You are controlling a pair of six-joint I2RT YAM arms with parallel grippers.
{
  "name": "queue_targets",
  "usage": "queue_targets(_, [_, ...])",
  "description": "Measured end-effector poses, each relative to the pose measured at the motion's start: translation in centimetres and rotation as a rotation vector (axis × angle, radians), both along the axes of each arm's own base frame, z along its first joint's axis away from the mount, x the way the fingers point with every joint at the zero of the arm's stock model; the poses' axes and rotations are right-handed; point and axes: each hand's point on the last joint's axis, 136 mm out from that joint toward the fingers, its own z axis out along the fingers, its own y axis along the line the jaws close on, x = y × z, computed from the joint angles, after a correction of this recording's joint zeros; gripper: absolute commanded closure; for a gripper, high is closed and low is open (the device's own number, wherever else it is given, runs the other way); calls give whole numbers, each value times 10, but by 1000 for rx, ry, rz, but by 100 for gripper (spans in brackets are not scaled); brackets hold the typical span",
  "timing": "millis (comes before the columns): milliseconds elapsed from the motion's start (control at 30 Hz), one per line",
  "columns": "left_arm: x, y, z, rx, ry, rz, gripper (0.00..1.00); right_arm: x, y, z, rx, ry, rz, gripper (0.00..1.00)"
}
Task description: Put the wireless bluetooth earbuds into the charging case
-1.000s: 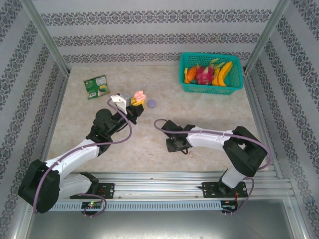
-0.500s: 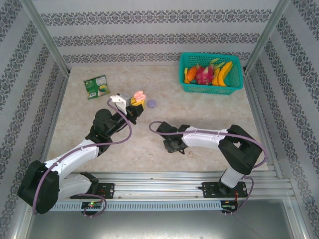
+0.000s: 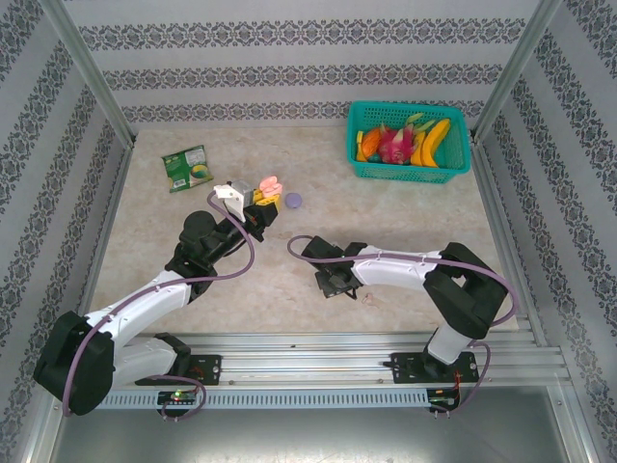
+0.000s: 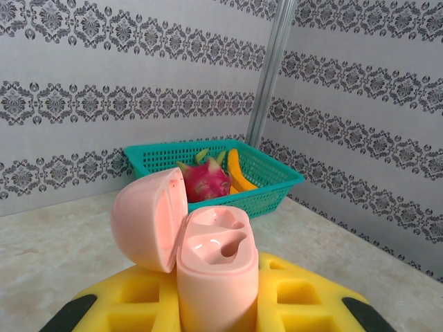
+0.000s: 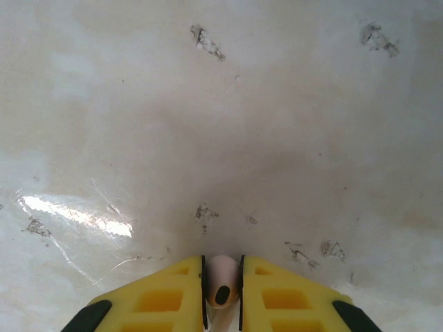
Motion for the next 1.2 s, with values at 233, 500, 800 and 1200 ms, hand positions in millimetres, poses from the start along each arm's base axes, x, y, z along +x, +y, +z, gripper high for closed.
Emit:
queue_targets(233, [-1,-1,0,7,-6,-8,100,5,4,29,73,-63,-6,85])
queue_targets(500, [-5,-5,-4,34,-19,-38,100,21,-7,90,217,-201,-68,87])
queue_targets(800, [-21,-21,-11,70,-36,-170,100,45,-17,206,414,-474,-72,87])
queue_targets(1200, [-39,-61,1,177,-175,-307,100,60,6,352,672,-864,84,86])
